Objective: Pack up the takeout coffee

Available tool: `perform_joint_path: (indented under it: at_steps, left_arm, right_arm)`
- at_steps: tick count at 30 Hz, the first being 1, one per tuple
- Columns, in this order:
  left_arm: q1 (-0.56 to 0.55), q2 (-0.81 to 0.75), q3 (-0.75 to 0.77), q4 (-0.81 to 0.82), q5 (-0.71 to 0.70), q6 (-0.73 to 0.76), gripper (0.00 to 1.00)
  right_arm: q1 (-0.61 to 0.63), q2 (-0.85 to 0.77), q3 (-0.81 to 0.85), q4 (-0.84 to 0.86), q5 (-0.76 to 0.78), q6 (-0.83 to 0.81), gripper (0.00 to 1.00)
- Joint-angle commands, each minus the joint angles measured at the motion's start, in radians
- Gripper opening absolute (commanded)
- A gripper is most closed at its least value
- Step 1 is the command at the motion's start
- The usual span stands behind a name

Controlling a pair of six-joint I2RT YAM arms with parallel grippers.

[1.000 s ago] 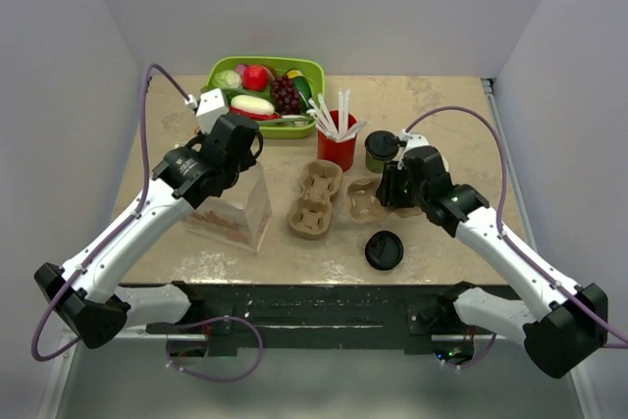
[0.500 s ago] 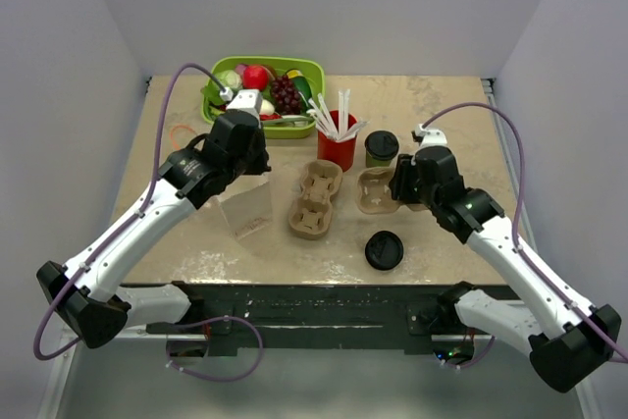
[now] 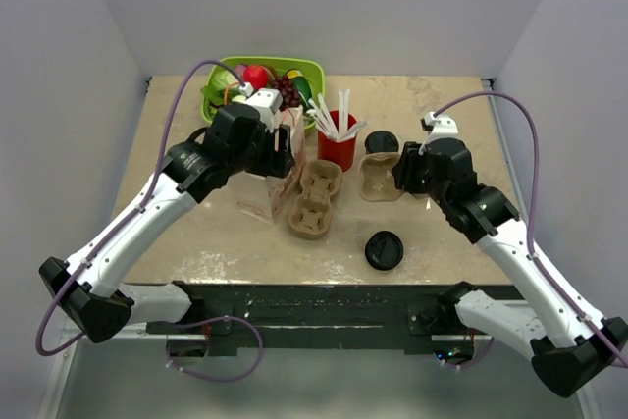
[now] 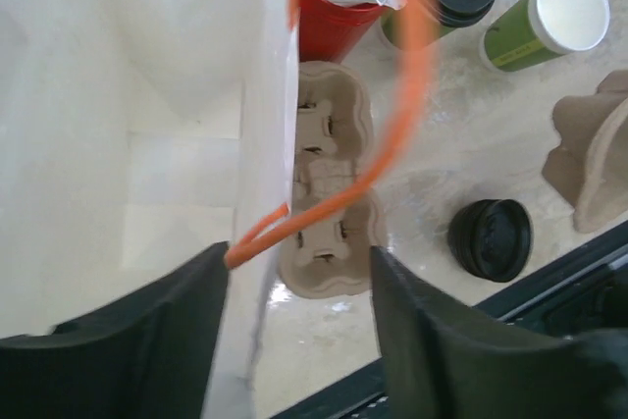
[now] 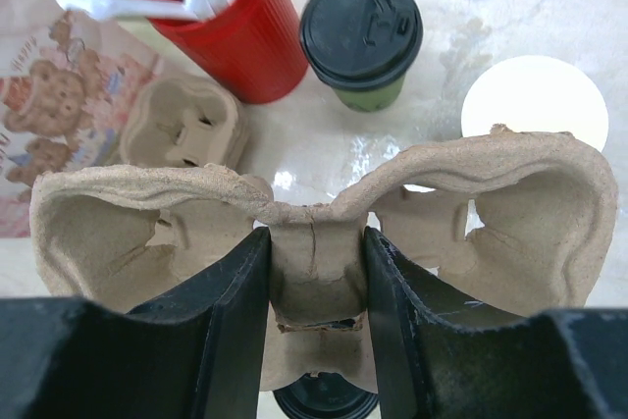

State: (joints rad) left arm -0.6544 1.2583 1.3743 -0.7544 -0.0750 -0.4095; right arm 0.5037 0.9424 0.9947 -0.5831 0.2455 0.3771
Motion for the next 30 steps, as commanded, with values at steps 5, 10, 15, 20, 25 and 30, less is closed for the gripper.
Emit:
perform_joint_path:
  at_steps: [5,10,15,20,25,30]
  left_arm:
    - [0.004,-0.020,0.255,-0.045,-0.123,0.032,0.87]
    - [0.002,-0.059,0.374,-0.039,-0.357,0.057,1.00]
    - [0.192,0.007,0.375,-0.066,-0.375,0.048,1.00]
    - [0.445,0.024,0.250,0.114,0.072,0.064,1.00]
    - [0.602,-0.028,0.065,0.286,0.375,0.058,1.00]
    - [0.647,-0.008,-0.046,0.387,0.575,0.017,0.94]
  right_arm:
    - [0.001,-0.016,0.128,0.071,-0.044,-0.029,0.43]
    - [0.001,0.044,0.249,0.170,-0.155,-0.044,0.43]
    - [0.001,0.173,0.407,0.285,-0.458,-0.053,0.42]
    - [0.016,0.390,0.661,0.382,-0.800,-0.015,0.42]
    - [0.085,0.597,0.921,0.391,-1.021,0.055,0.42]
    - [0.133,0.785,1.137,0.394,-1.146,0.158,0.41]
